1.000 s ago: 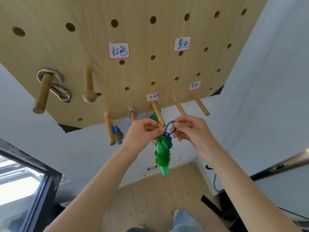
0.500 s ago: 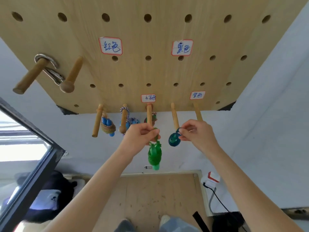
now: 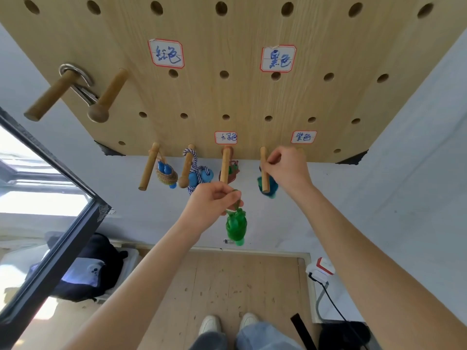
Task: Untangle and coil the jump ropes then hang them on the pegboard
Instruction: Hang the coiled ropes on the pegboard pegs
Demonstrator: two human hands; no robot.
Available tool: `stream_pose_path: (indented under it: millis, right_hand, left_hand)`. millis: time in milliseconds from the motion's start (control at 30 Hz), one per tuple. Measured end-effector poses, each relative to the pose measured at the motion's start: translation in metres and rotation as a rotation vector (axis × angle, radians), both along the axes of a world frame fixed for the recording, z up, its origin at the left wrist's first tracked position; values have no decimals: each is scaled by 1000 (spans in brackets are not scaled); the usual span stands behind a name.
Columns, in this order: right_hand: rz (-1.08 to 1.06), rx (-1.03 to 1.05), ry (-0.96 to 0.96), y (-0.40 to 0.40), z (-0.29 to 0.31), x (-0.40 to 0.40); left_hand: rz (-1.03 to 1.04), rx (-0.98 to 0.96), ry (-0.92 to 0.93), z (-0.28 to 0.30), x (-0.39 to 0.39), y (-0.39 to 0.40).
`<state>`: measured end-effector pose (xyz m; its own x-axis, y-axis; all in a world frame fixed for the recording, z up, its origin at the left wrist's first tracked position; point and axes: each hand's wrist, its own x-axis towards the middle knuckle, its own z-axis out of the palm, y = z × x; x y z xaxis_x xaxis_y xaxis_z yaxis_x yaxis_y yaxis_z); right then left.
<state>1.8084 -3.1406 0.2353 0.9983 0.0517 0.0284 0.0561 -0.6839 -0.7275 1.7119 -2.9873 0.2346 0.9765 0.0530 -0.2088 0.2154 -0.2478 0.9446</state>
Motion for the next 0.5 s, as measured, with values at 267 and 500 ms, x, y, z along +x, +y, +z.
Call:
stream_pose_path:
  millis: [267,500]
  right_hand:
    - [-36,93,-125,-7,14,-17]
    - [122,482,226,-40,12,-88]
  left_hand:
    - [-58,22,-59,5,6,-1]
    - [-261,33,-93,11,10,-38]
